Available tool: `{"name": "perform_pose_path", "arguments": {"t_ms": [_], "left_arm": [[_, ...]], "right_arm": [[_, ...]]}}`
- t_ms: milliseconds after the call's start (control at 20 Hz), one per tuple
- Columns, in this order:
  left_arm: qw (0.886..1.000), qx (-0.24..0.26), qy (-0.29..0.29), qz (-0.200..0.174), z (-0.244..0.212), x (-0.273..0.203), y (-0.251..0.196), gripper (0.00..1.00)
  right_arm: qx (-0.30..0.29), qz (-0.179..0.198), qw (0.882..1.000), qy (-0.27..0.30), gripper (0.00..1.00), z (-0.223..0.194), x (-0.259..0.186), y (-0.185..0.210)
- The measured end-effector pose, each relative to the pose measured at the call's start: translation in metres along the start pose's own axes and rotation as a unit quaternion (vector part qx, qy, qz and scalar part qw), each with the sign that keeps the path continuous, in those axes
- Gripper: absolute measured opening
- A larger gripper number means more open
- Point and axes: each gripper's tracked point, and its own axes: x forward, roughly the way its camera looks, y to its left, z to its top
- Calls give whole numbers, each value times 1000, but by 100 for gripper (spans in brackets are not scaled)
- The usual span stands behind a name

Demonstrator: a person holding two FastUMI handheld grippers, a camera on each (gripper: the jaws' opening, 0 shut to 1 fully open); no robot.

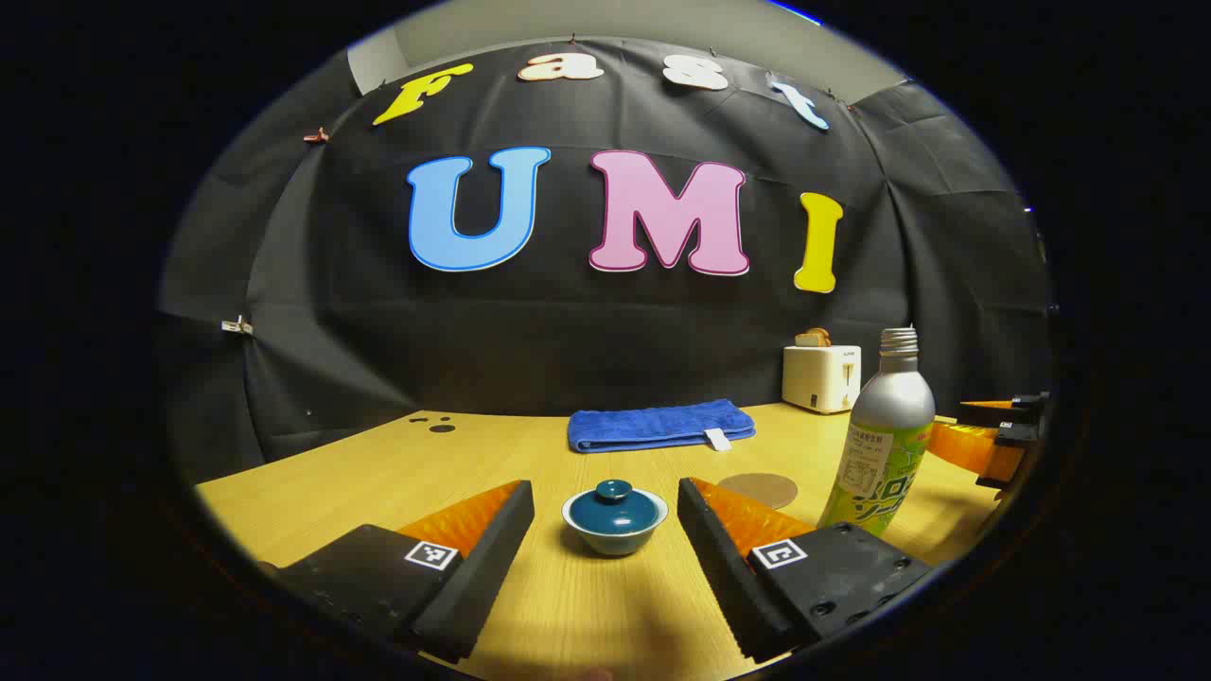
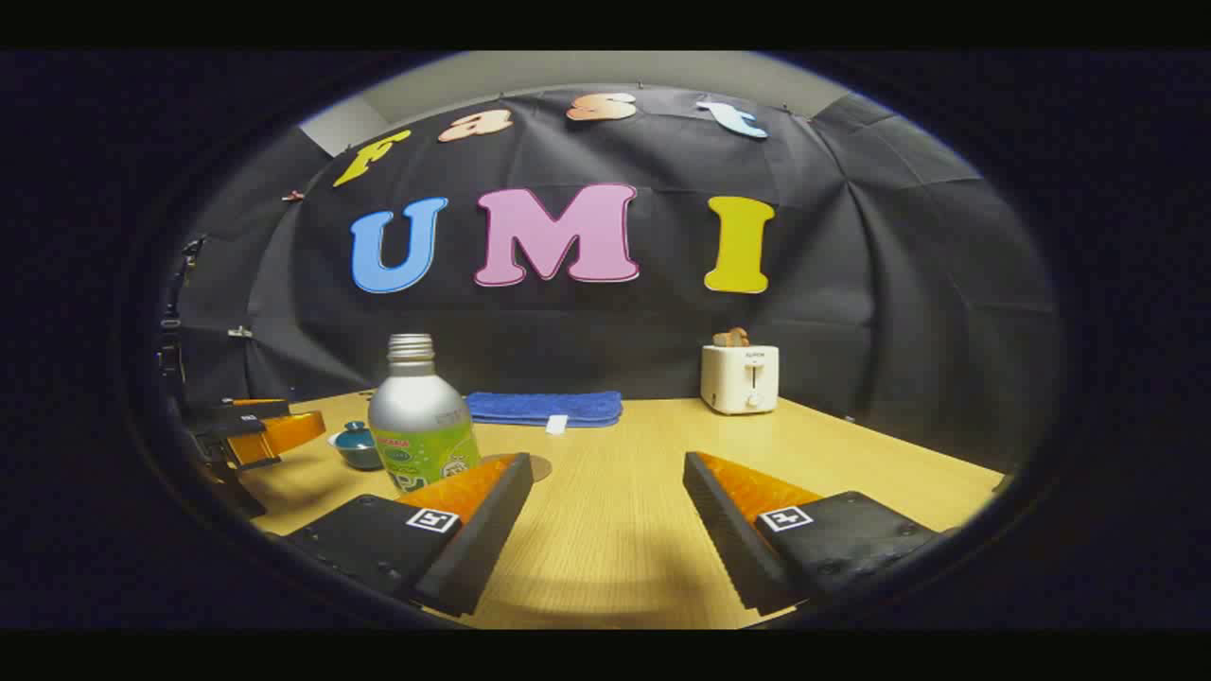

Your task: Open the teacup lid with one hand, grasp the water bottle and pour water into the teacup with the other hand; after pouring, place the water bottle on the coaster and then close the teacup lid.

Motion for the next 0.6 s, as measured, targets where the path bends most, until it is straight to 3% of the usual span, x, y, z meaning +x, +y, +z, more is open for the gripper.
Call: {"name": "perform_pose_path", "arguments": {"t_ms": [600], "left_arm": [[1000, 0, 0, 20, -1, 0, 7, 97]], "right_arm": [[0, -6, 1000, 1, 99, -1, 1, -1]]}}
